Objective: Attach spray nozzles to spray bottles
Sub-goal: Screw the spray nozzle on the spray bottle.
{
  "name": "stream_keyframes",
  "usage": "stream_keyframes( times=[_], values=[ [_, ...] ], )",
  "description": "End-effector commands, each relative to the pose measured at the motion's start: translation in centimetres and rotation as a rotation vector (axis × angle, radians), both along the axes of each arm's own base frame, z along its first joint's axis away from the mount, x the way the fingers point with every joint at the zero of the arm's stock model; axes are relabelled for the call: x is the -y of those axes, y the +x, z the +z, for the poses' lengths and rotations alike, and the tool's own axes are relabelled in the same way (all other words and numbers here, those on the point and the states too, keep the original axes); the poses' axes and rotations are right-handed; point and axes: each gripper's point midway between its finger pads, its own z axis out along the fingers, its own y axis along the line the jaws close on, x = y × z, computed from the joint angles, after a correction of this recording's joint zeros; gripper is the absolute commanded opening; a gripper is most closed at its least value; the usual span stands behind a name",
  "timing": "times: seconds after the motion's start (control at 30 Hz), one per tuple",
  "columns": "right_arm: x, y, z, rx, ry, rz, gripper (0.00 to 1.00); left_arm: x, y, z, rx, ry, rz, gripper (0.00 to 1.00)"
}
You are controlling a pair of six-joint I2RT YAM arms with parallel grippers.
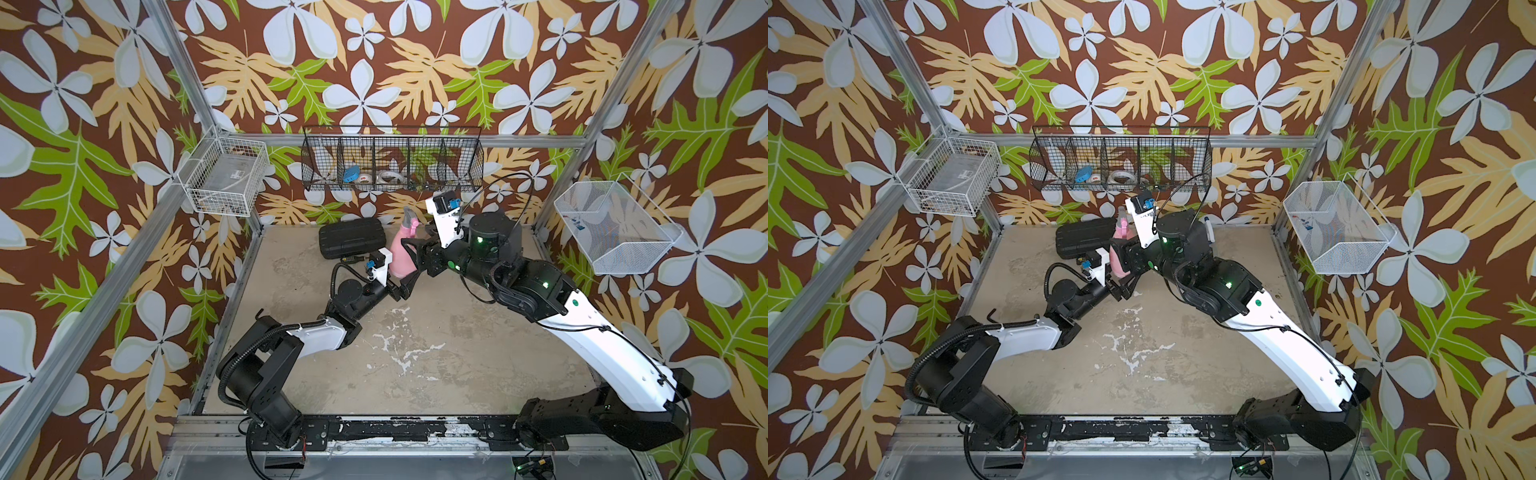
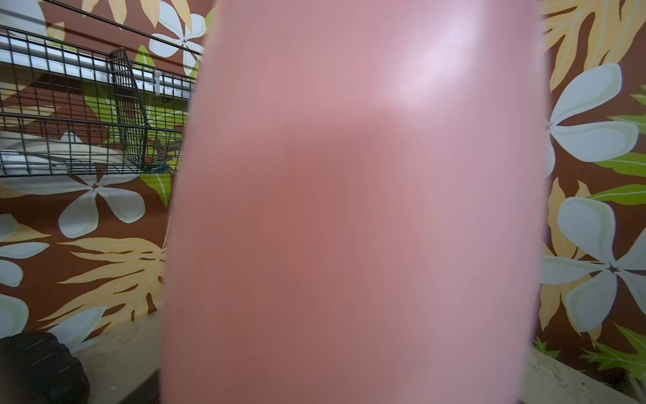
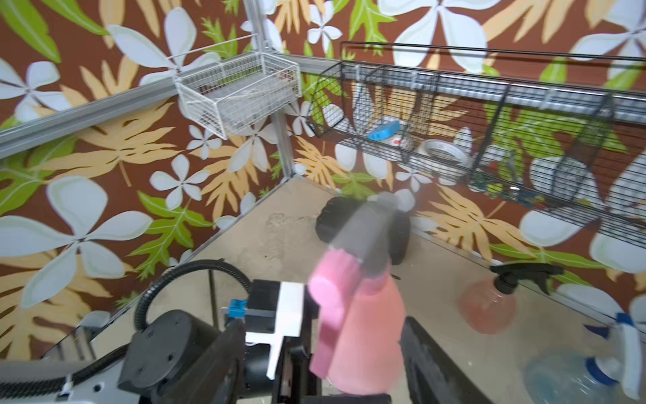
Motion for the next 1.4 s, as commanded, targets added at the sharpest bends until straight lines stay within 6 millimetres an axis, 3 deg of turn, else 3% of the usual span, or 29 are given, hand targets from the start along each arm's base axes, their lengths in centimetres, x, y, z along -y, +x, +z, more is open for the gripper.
stream_keyframes(
  times=[0.0,0.17,0.3,0.5,0.6,0.67,0.73,0.93,1.2,1.37],
  values=[
    [-2.7,-0.9,1.0,-0.008,0.062,0.113,0.65,0.4,-0.5,1.5,0.032,-0.039,-0.039,0.52],
    [-4.9,-0.6,0.9,-0.019,0.049,0.122,0.63,0.7,-0.5,1.4,0.027,-0.026,-0.055,0.52],
    [-4.4,-0.8,1.5,0.008,0.024,0.121,0.63,0.8,-0.7,1.0,0.018,-0.015,-0.091,0.52],
    [-2.0,-3.8,5.3,0.113,0.048,0.201,0.71,0.5,-2.0,0.8,0.011,-0.012,-0.243,0.51],
    [0.6,-2.5,5.9,0.118,0.075,0.200,0.74,0.2,-3.0,1.4,0.010,-0.025,-0.336,0.51],
    [2.8,-0.8,5.5,0.120,0.098,0.214,0.79,0.1,-3.8,1.9,0.013,-0.034,-0.390,0.51],
    [3.6,-0.3,4.6,0.119,0.100,0.276,0.81,0.1,-4.6,2.4,0.017,-0.049,-0.431,0.51],
    [1.8,-1.0,3.1,0.143,0.089,0.445,0.84,0.4,-6.2,3.2,-0.004,-0.082,-0.540,0.49],
    [-0.3,1.9,1.3,0.037,0.073,0.460,0.83,-0.1,-6.9,3.8,0.011,-0.098,-0.534,0.48],
    [-1.4,2.0,1.3,0.007,0.105,0.510,0.80,0.0,-6.8,3.8,0.006,-0.095,-0.536,0.47]
  ],
)
